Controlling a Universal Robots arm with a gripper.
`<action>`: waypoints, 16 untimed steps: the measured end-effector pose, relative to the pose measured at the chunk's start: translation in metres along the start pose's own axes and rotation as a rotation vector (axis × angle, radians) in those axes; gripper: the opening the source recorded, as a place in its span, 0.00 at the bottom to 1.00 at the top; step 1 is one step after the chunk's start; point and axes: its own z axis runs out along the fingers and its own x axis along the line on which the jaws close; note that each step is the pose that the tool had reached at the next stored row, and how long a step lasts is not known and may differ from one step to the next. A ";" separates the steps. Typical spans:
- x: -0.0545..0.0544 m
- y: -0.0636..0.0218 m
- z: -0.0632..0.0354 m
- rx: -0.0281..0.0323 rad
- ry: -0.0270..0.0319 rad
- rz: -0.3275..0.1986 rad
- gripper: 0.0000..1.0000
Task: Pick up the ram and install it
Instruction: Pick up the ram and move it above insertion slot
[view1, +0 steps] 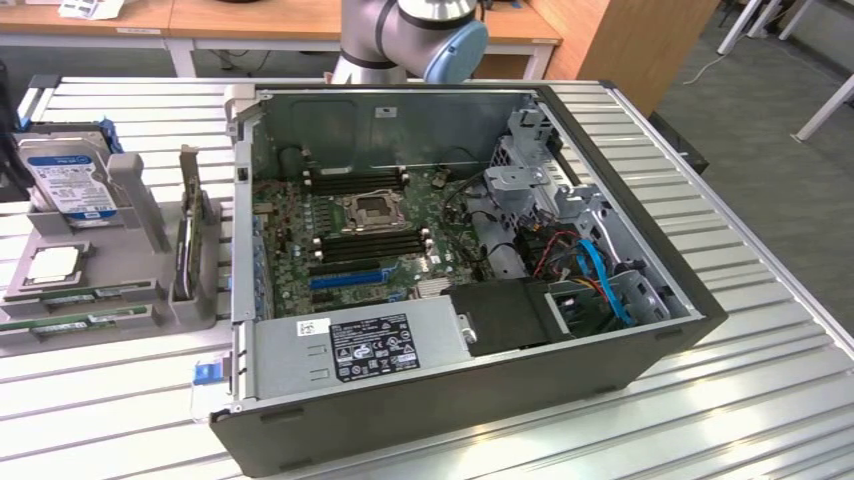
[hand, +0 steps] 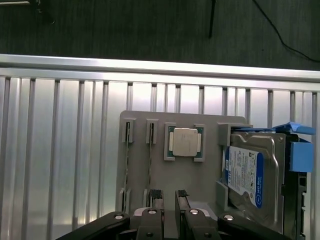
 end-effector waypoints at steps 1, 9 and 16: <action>0.000 -0.0001 0.0018 0.0000 -0.0003 0.000 0.24; 0.001 -0.0007 0.0164 0.0000 -0.0020 0.000 0.24; 0.001 -0.0013 0.0291 0.0002 -0.0032 0.000 0.24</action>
